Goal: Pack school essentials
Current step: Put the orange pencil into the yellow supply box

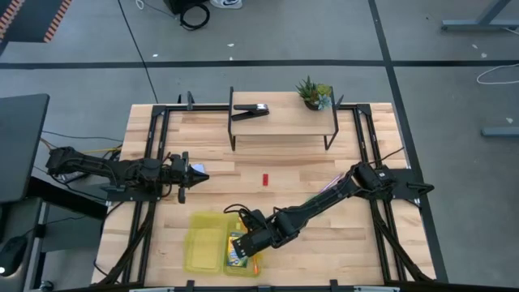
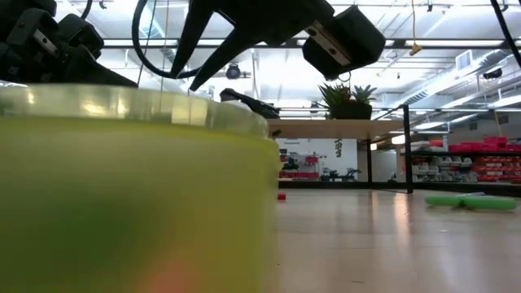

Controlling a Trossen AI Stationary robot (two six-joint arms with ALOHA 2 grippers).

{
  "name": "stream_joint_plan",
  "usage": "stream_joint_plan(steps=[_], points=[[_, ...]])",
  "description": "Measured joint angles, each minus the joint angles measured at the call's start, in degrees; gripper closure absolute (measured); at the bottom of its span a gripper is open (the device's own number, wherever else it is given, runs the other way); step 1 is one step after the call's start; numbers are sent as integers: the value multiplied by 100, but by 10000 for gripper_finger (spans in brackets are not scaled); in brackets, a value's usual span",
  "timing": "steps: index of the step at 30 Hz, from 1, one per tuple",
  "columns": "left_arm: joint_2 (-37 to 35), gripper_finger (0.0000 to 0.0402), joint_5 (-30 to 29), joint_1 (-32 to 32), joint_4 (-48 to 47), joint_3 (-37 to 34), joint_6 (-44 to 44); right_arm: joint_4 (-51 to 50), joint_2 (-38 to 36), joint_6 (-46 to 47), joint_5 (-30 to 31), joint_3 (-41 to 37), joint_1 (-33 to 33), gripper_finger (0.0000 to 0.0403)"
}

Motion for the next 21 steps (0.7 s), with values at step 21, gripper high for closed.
stream_joint_plan(steps=[21], points=[[2,376,0,0,-2,0,0,-18,497,62,-755,-9,19,349]])
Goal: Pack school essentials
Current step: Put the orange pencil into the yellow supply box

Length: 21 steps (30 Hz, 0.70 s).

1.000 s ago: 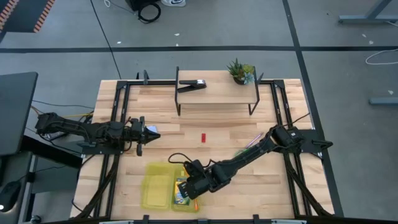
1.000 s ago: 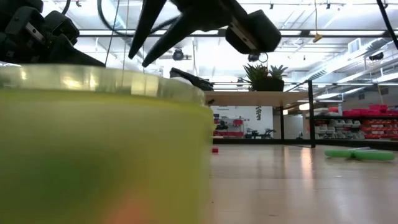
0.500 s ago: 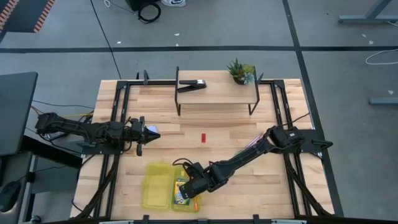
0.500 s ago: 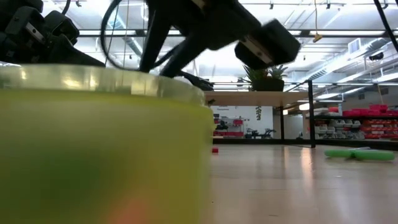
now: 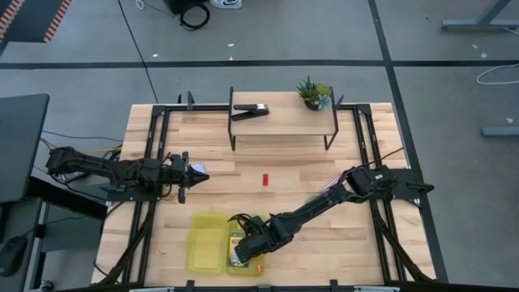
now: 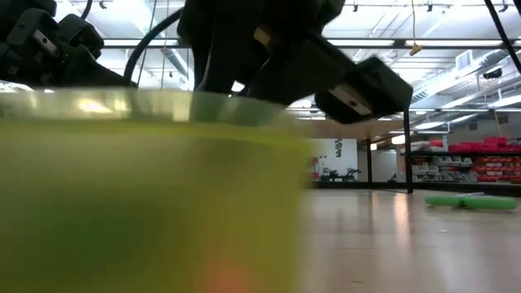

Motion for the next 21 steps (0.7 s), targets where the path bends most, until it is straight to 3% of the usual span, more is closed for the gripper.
stream_joint_plan(steps=[21], points=[[0,376,1,2,2,0,2,-687,-54,303,-308,156,-155,350]])
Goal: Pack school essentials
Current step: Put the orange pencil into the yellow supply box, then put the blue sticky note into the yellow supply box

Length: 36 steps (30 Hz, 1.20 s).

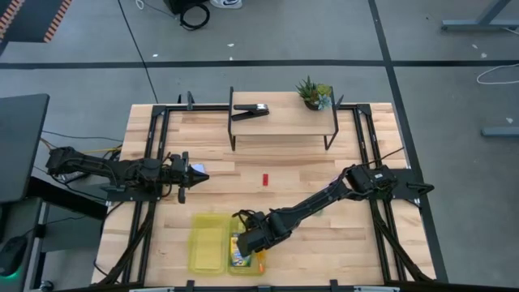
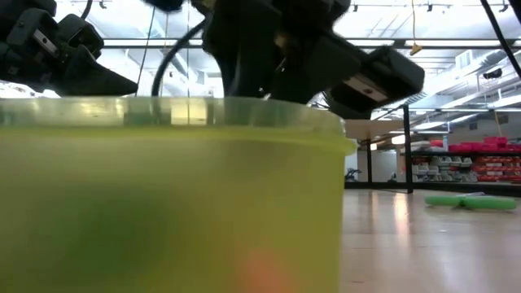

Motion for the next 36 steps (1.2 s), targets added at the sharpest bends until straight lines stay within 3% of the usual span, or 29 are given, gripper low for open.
stream_joint_plan(steps=[12,26,36], points=[[0,372,0,-2,0,0,2,357,-4,-60,21,-289,-16,350],[0,368,-1,-2,0,0,-2,690,3,746,-479,-418,-103,353],[0,374,-1,-1,0,0,-2,574,3,744,-689,-416,-130,269]])
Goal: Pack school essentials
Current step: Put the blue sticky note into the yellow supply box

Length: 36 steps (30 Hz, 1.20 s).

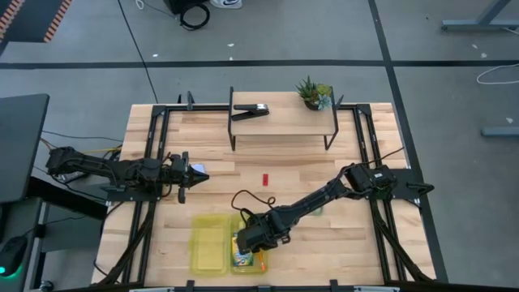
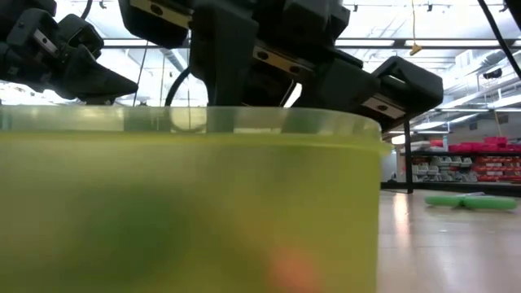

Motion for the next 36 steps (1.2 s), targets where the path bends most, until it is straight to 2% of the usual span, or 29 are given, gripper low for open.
stream_joint_plan(steps=[3,7,15,20,24,29,36], points=[[0,376,0,0,0,0,1,-28,-26,-130,-32,9,-43,249],[0,371,0,-1,0,0,0,-127,-164,-531,249,22,-75,243],[-1,370,0,1,-7,0,2,-373,-498,-1723,1006,33,-207,256],[-2,377,2,0,-7,0,0,-1003,-514,-2668,1060,33,-488,269],[-2,376,1,0,-20,-2,0,-1227,-511,-3519,1109,31,-774,282],[-2,368,0,1,-4,0,0,-1154,-572,-4614,1498,30,-1075,296],[-2,371,1,0,-2,0,4,-1129,-623,-7003,2211,11,-1387,299]])
